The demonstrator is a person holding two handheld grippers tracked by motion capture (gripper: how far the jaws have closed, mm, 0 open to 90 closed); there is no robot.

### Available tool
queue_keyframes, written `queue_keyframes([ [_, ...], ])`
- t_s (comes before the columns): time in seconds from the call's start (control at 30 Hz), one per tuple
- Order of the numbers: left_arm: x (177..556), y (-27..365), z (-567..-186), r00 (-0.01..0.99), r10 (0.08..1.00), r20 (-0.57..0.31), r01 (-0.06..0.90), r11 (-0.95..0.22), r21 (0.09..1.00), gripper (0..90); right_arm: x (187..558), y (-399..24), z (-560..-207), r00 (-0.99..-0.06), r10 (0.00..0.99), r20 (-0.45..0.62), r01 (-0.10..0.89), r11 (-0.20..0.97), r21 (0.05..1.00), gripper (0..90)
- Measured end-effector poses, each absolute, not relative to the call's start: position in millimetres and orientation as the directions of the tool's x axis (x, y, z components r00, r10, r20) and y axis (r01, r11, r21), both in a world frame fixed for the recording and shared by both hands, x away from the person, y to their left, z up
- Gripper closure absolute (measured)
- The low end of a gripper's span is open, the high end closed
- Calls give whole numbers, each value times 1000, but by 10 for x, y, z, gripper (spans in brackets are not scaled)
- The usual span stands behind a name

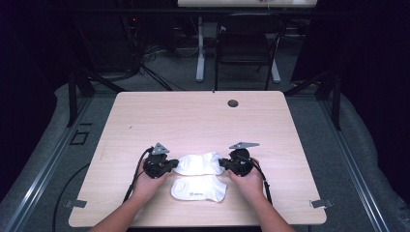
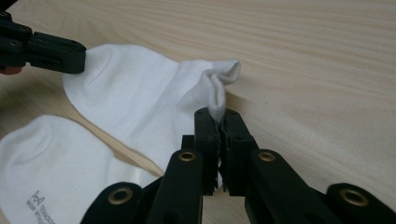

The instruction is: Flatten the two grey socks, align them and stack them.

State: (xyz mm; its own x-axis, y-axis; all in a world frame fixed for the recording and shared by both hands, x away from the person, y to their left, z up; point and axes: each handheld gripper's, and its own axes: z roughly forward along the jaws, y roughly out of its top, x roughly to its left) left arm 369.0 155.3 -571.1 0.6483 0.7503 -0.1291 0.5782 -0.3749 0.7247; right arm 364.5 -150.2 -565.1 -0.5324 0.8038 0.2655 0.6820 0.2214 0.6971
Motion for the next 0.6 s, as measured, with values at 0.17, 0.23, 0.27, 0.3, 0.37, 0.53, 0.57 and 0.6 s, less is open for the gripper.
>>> queue_keyframes([
  [0.17,3684,1556,-5650,649,749,-135,573,-364,734,876,3635,-1512,-5617,-526,804,278,676,198,710,868],
  [0.23,3680,1561,-5629,652,746,-136,570,-364,737,876,3624,-1511,-5589,-528,800,287,673,188,715,869],
  [0.27,3675,1563,-5616,651,746,-137,568,-359,741,876,3618,-1511,-5571,-533,797,284,668,190,719,869],
  [0.3,3672,1567,-5599,652,745,-139,566,-357,744,876,3611,-1503,-5555,-533,796,287,665,185,724,869],
  [0.37,3660,1577,-5572,652,744,-147,567,-350,745,876,3593,-1485,-5507,-544,791,279,657,195,728,868],
  [0.53,3619,1609,-5489,663,736,-139,553,-355,754,876,3546,-1441,-5416,-567,782,257,641,223,735,868],
  [0.57,3604,1618,-5466,664,734,-141,550,-352,758,876,3537,-1431,-5409,-569,782,256,639,225,735,868],
  [0.6,3593,1623,-5451,666,732,-146,552,-351,756,876,3528,-1422,-5392,-576,779,249,637,236,734,869],
])
